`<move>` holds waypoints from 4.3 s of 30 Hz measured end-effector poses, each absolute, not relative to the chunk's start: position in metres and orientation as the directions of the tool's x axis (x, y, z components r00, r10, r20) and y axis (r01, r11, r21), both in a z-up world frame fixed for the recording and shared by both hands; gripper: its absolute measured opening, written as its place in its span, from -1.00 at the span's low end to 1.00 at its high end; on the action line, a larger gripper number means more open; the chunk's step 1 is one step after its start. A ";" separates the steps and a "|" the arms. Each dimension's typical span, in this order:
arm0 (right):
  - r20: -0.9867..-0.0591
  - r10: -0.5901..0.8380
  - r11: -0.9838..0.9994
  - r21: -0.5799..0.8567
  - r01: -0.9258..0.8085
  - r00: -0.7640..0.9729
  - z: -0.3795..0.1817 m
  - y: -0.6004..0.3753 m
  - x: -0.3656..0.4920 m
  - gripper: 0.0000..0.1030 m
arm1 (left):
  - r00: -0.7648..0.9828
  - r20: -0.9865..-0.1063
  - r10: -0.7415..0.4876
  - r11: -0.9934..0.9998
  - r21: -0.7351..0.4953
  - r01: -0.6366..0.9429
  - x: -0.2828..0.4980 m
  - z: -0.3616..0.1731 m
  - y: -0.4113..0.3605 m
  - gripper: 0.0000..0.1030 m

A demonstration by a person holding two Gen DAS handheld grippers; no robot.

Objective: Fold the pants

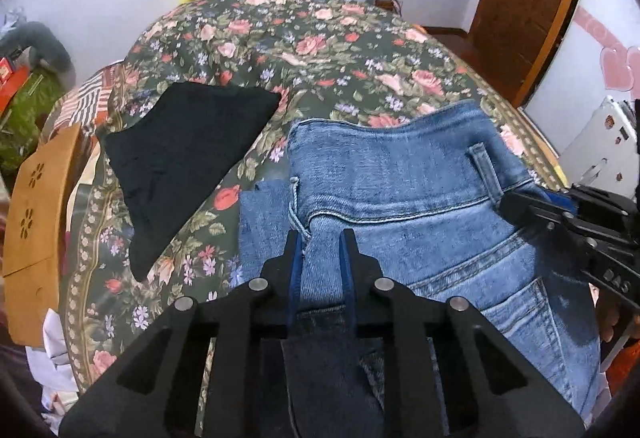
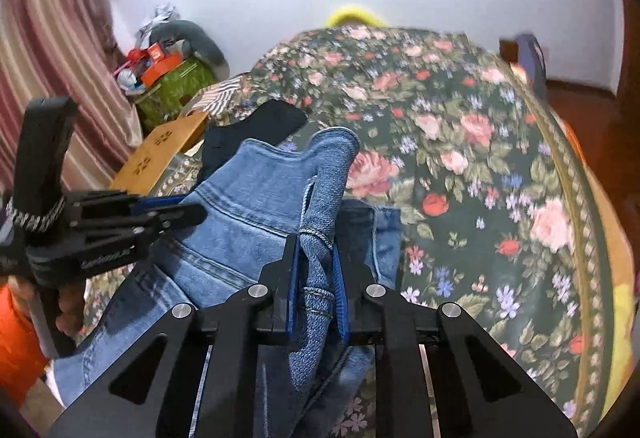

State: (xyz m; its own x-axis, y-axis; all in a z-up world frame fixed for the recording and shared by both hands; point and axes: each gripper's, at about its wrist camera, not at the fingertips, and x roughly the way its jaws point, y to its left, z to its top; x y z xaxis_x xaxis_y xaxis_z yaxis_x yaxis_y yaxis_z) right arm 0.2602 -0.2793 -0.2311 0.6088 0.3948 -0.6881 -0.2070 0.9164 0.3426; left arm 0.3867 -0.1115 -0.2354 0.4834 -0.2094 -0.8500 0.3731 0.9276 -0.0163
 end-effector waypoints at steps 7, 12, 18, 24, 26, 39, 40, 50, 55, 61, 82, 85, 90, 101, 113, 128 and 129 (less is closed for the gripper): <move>-0.766 0.295 0.952 0.287 -0.107 0.571 -0.253 -0.290 0.266 0.30 | 0.465 -0.861 -0.208 0.928 -0.024 0.372 0.390 -0.243 -0.111 -0.61; -0.777 0.369 0.924 0.368 -0.109 0.510 -0.266 -0.299 0.272 0.29 | 0.459 -0.859 -0.226 0.927 -0.046 0.372 0.391 -0.243 -0.111 -0.61; -0.728 0.497 0.851 0.516 -0.099 0.473 -0.274 -0.299 0.277 -0.25 | 0.475 -0.852 -0.219 0.926 -0.029 0.376 0.388 -0.238 -0.112 -0.69; -0.716 0.415 0.903 0.400 -0.157 0.561 -0.236 -0.283 0.261 -0.45 | 0.521 -0.817 -0.247 0.933 -0.055 0.355 0.370 -0.213 -0.100 -1.00; -0.692 0.425 0.898 0.403 -0.177 0.584 -0.221 -0.281 0.260 -0.48 | 0.543 -0.801 -0.254 0.936 -0.063 0.345 0.361 -0.200 -0.093 -1.00; -0.756 0.416 0.908 0.375 -0.187 0.505 -0.251 -0.254 0.298 -0.40 | 0.539 -0.836 -0.104 0.958 0.061 0.280 0.383 -0.228 -0.080 -1.00; -0.761 0.406 0.913 0.365 -0.184 0.505 -0.258 -0.255 0.297 -0.27 | 0.524 -0.845 -0.103 0.959 0.057 0.279 0.385 -0.236 -0.078 -1.00; -0.740 0.339 0.935 0.196 -0.297 0.580 -0.199 -0.259 0.255 0.06 | 0.535 -0.811 -0.237 0.940 -0.053 0.336 0.353 -0.192 -0.064 -0.98; -0.732 0.395 0.898 0.179 -0.403 0.556 -0.187 -0.233 0.222 0.06 | 0.507 -0.818 -0.272 0.913 -0.054 0.404 0.315 -0.189 -0.084 -0.68; -0.821 0.347 0.896 0.147 -0.420 0.453 -0.240 -0.213 0.207 0.06 | 0.465 -0.859 -0.215 0.913 -0.008 0.408 0.288 -0.242 -0.089 -0.61; -0.835 0.326 0.935 0.216 -0.282 0.444 -0.228 -0.259 0.160 0.08 | 0.507 -0.855 -0.112 0.961 0.037 0.275 0.239 -0.224 -0.028 0.29; -0.812 0.325 0.939 0.218 -0.265 0.485 -0.213 -0.258 0.167 0.12 | 0.501 -0.853 -0.145 0.962 -0.003 0.273 0.256 -0.209 -0.030 0.32; -0.755 0.370 0.929 0.292 -0.228 0.540 -0.197 -0.266 0.187 0.42 | 0.501 -0.848 -0.174 0.958 -0.027 0.286 0.291 -0.202 -0.042 0.58; -0.791 0.484 0.874 0.457 -0.165 0.375 -0.268 -0.274 0.233 0.50 | 0.259 -0.891 -0.373 0.916 -0.308 0.257 0.350 -0.264 -0.036 0.63; -0.738 0.592 0.806 0.541 -0.241 0.325 -0.274 -0.256 0.272 0.61 | 0.226 -0.888 -0.401 0.887 -0.315 0.338 0.385 -0.275 -0.077 0.92; -0.734 0.593 0.805 0.542 -0.242 0.330 -0.259 -0.267 0.241 -0.25 | 0.234 -0.890 -0.393 0.874 -0.282 0.396 0.347 -0.257 -0.088 0.38; -0.734 0.589 0.808 0.537 -0.243 0.338 -0.257 -0.267 0.237 -0.28 | 0.244 -0.887 -0.391 0.875 -0.277 0.396 0.345 -0.254 -0.088 0.28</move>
